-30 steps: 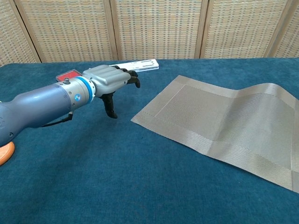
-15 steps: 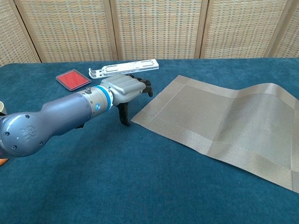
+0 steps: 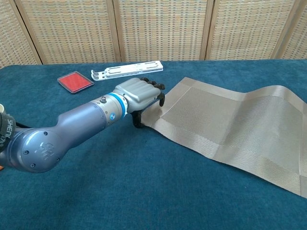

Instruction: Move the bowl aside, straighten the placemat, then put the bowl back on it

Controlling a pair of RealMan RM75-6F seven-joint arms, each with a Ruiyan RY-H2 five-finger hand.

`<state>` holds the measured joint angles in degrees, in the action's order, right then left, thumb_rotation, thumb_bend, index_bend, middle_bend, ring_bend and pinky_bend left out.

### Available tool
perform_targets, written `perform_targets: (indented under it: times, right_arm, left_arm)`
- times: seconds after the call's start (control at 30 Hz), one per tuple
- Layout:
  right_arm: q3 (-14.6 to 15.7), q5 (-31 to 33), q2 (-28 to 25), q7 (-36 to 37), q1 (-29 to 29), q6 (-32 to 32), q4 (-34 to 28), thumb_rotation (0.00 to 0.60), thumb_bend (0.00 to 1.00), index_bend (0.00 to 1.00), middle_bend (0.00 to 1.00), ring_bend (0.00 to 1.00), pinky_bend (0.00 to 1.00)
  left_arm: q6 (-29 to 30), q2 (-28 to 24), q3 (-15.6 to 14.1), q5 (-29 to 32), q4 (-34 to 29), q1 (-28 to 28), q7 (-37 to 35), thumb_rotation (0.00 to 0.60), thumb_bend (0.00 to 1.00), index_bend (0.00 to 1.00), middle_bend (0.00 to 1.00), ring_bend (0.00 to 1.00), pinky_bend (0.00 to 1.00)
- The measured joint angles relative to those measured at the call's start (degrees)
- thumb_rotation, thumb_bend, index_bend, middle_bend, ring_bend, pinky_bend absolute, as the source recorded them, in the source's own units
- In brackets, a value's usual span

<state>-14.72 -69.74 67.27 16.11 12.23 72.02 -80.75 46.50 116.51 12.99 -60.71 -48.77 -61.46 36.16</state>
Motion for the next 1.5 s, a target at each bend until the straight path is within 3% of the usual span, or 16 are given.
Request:
perform_targets:
  times: [0.2, 0.37, 0.63, 0.8, 1.1, 1.5]
  right_arm:
    - [0.0, -0.2, -0.2, 0.8, 0.0, -0.1, -0.1, 0.600, 0.17, 0.17, 0.00, 0.00, 0.00]
    - [0.0, -0.5, -0.4, 1.1, -0.2, 0.2, -0.3, 0.600, 0.17, 0.18, 0.00, 0.00, 0.00]
    - [0.0, -0.8, -0.7, 1.7, -0.4, 0.7, -0.7, 0.600, 0.17, 0.18, 0.00, 0.00, 0.00]
    - [-0.1, -0.9, -1.0, 2.1, -0.5, 1.0, -0.9, 0.600, 0.17, 0.18, 0.00, 0.00, 0.00]
    - [0.2, -1.9, -1.3, 1.5, -0.8, 2.3, -2.2, 0.600, 0.17, 0.18, 0.00, 0.00, 0.00]
    - [1.1, -3.5, -1.8, -0.4, -1.3, 3.7, -4.6, 0.600, 0.17, 0.18, 0.00, 0.00, 0.00]
  left_arm:
    - [0.6, 2.3, -0.4, -2.8, 3.4, -0.3, -2.8, 0.600, 0.38, 0.27, 0.00, 0.00, 0.00]
    - [1.7, 2.8, -0.5, -4.6, 4.4, -0.2, -5.1, 0.600, 0.52, 0.30, 0.00, 0.00, 0.00]
    - [5.0, 3.3, -0.2, -8.2, 5.7, 0.5, -10.5, 0.600, 0.55, 0.71, 0.00, 0.00, 0.00]
    - [6.9, 2.7, -0.6, -10.0, 5.5, 1.5, -12.1, 0.600, 0.55, 0.76, 0.00, 0.00, 0.00]
    - [11.1, -2.0, -2.1, -11.8, -1.0, 6.3, -13.2, 0.600, 0.54, 0.85, 0.00, 0.00, 0.00]
    - [17.4, -11.2, -5.7, -15.0, -15.4, 13.2, -12.4, 0.600, 0.54, 0.85, 0.00, 0.00, 0.00]
